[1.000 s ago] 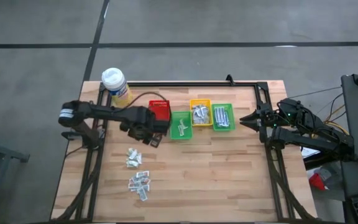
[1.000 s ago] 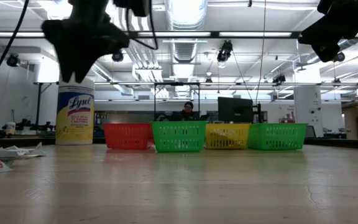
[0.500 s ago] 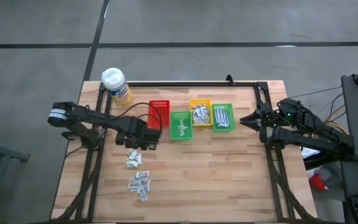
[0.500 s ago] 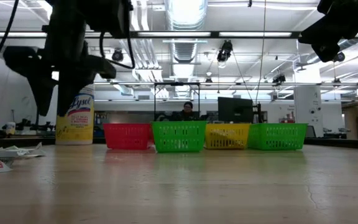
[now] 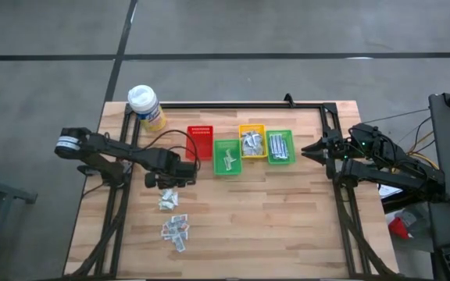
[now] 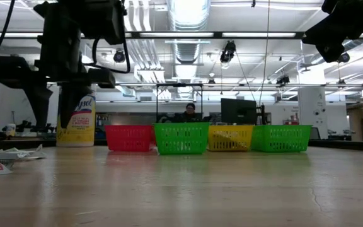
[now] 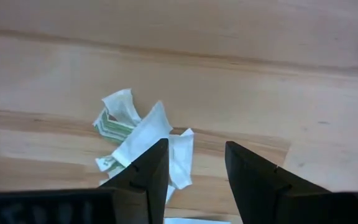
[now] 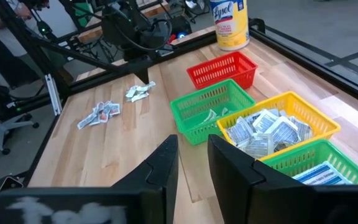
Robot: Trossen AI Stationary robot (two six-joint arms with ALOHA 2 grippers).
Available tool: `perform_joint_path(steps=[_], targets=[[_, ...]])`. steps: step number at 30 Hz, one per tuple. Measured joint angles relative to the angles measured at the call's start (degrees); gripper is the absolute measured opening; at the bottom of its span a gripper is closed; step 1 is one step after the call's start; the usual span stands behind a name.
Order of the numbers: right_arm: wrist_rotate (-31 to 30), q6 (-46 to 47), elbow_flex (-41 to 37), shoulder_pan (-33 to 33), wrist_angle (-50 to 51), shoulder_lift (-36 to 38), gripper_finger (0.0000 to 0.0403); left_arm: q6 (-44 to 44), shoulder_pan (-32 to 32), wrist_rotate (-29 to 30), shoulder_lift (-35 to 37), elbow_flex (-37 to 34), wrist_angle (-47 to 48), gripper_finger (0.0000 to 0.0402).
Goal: Pick & Place First Aid Supplies
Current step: Put the bandage into the left green basket
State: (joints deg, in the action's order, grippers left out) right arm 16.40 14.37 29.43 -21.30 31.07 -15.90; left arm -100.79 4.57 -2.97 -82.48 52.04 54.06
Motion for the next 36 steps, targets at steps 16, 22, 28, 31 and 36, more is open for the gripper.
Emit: perform_joint_path(steps=[16,22,28,31,36], targets=[[0.0,0.2,0.0,0.0,0.0,0.0,0.0075,-11.8,-0.1,-2.5,-0.1,-4.2,-6.3,0.0151],[0.0,0.2,0.0,0.0,0.0,0.0,0.0083,-15.3,-0.1,-2.1,-0.1,-6.3,-7.5,0.0151],[0.0,0.2,0.0,0.0,0.0,0.0,0.0086,-17.4,-0.1,-1.5,-0.1,-6.6,-7.8,0.0151],[0.0,0.2,0.0,0.0,0.0,0.0,0.0082,-18.5,-0.1,-0.7,-0.1,-6.7,-7.8,0.0151],[0.0,0.2,0.0,0.0,0.0,0.0,0.0072,-19.9,-0.2,-0.1,-0.1,-7.1,-8.1,0.0149]])
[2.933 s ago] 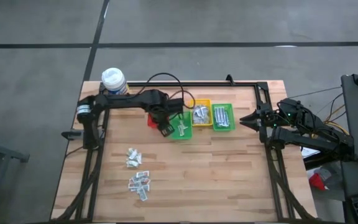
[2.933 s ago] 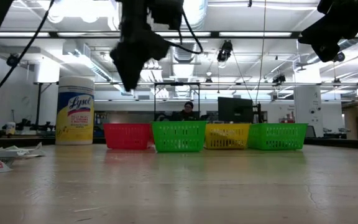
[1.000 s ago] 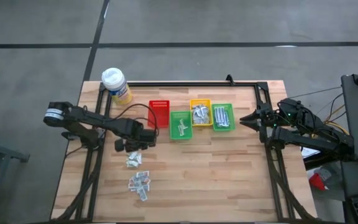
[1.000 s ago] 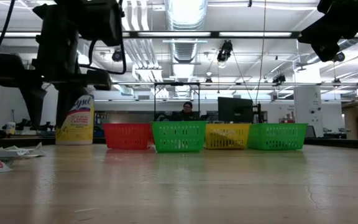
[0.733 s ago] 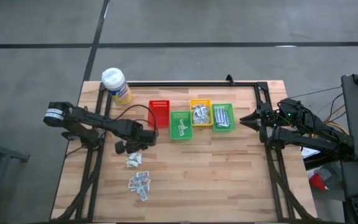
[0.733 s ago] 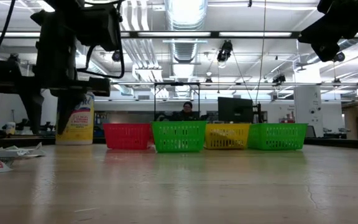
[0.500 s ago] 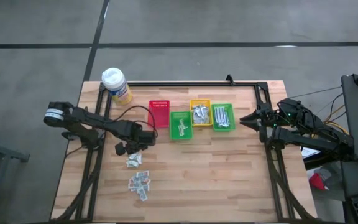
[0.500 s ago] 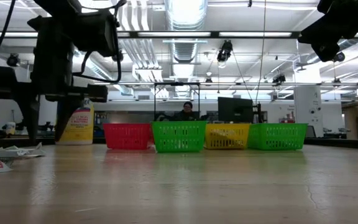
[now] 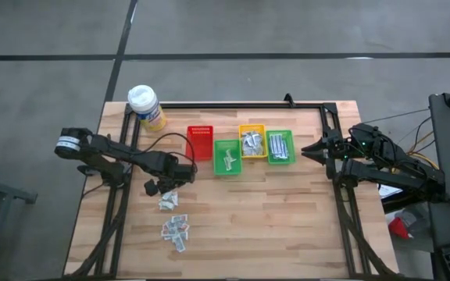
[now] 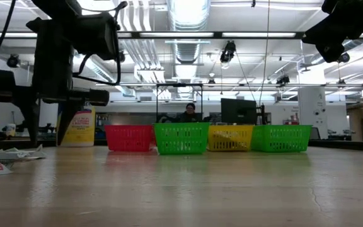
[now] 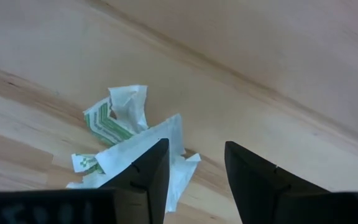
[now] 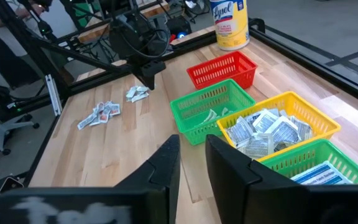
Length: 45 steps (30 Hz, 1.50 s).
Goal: Pick & Place First Aid Supplies
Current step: Put the bandage into the left green basket
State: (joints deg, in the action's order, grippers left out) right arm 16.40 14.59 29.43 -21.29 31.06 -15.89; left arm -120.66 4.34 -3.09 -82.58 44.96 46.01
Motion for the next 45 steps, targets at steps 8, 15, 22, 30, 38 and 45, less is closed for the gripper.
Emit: perform_joint_path(steps=[8,15,22,30,38,45], targets=[[0.0,0.0,0.0,0.0,0.0,0.0,0.0073,-1.0,-0.2,1.6,0.0,-0.6,-0.1,0.0145],[0.0,0.0,0.0,0.0,0.0,0.0,0.0083,-1.3,-0.3,1.6,0.0,-1.4,-0.2,0.0131],[0.0,0.0,0.0,0.0,0.0,0.0,0.0085,-0.9,-0.3,1.5,0.0,-1.4,-1.2,0.0126],[0.0,0.0,0.0,0.0,0.0,0.0,0.007,-0.9,-0.2,1.5,0.0,-1.8,-1.4,0.0124],[0.0,0.0,0.0,0.0,0.0,0.0,0.0075,-1.0,-0.2,1.7,0.0,-3.5,-2.8,0.0105],[0.0,0.0,0.0,0.0,0.0,0.0,0.0085,-0.8,-0.2,2.1,-0.5,-4.0,-4.0,0.0081]])
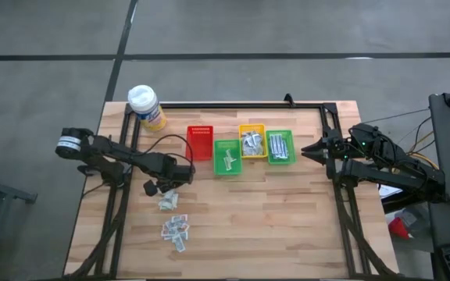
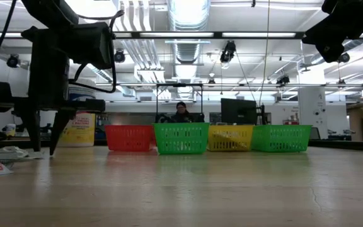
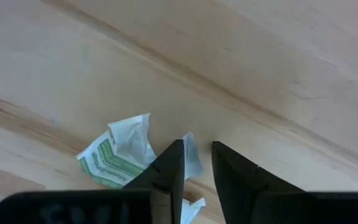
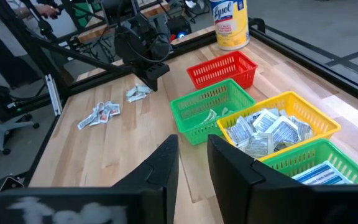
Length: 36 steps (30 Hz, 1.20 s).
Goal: Pick & Place First Aid Supplies
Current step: Put the bandage into the left green basket
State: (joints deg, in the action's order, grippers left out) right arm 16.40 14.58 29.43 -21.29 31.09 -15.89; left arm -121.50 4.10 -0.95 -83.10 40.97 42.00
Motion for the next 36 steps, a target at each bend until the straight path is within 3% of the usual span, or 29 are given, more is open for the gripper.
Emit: perform_joint_path(steps=[13,26,36], targets=[[0.0,0.0,0.0,0.0,0.0,0.0,0.007,1.5,0.0,0.5,-1.5,0.5,-0.3,0.0005],[0.0,0.0,0.0,0.0,0.0,0.0,0.0082,6.0,0.0,1.3,-1.2,4.5,4.0,0.0],[0.0,0.0,0.0,0.0,0.0,0.0,0.0081,10.4,0.0,0.8,-1.1,12.8,12.2,0.0]])
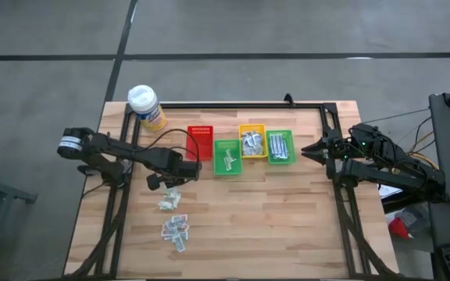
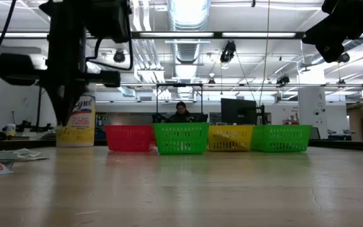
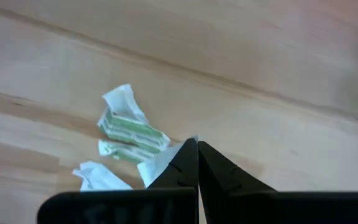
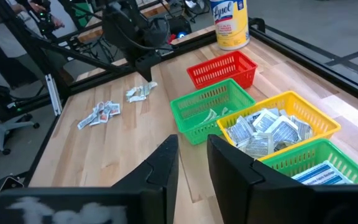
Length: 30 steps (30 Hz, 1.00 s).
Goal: Pick & Place First Aid Supplies
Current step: Put the bandage into the left green basket
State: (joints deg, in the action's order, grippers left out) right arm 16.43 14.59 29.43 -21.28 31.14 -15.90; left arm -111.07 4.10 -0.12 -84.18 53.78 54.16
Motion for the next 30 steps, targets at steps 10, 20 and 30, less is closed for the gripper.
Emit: perform_joint_path(steps=[10,20,30], targets=[[0.0,0.0,0.0,0.0,0.0,0.0,0.0069,7.8,0.0,-0.1,0.1,9.4,2.4,0.0],[0.0,0.0,0.0,0.0,0.0,0.0,0.0084,21.0,0.0,-0.6,0.1,13.3,-0.4,0.0],[0.0,0.0,0.0,0.0,0.0,0.0,0.0079,48.2,0.0,-5.5,0.2,12.8,-16.8,0.0]])
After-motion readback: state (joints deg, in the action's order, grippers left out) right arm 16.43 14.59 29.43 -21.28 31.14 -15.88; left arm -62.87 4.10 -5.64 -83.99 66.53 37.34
